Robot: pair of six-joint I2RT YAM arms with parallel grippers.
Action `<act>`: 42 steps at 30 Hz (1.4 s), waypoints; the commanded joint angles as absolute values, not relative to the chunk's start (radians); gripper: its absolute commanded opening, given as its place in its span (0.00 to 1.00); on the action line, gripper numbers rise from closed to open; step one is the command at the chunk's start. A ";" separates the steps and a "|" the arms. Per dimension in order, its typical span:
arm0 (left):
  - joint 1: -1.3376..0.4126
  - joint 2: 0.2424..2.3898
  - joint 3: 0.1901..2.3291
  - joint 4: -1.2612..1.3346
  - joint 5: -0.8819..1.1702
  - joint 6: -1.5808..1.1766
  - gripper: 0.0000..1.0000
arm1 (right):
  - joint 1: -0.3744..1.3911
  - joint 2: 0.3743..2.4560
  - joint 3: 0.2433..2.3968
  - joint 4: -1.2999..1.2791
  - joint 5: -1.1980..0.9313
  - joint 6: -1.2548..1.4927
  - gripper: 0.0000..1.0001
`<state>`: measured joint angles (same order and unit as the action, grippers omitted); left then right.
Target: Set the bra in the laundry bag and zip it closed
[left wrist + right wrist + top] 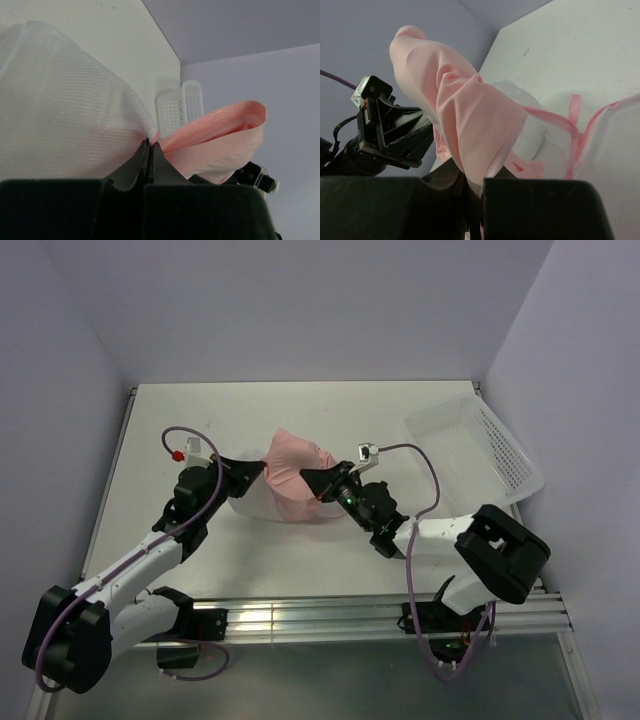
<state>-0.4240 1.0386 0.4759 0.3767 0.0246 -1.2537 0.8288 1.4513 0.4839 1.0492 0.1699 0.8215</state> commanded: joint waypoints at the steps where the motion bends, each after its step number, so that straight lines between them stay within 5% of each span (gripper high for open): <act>1: -0.416 0.996 0.469 0.410 0.048 -1.252 0.00 | 0.827 1.491 0.551 1.127 0.144 0.802 0.00; 22: -0.402 1.034 0.612 0.321 0.103 -1.095 0.00 | 0.821 1.424 0.557 0.692 0.089 0.663 0.00; 42: -0.417 1.098 0.618 0.303 0.345 -1.034 0.00 | 0.816 1.689 0.966 0.593 -0.159 0.572 0.00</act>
<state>-0.4110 1.1172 0.6258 0.2478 0.2420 -1.0359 0.8200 1.6539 0.8898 0.4973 -0.0711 0.5701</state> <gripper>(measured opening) 0.015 0.080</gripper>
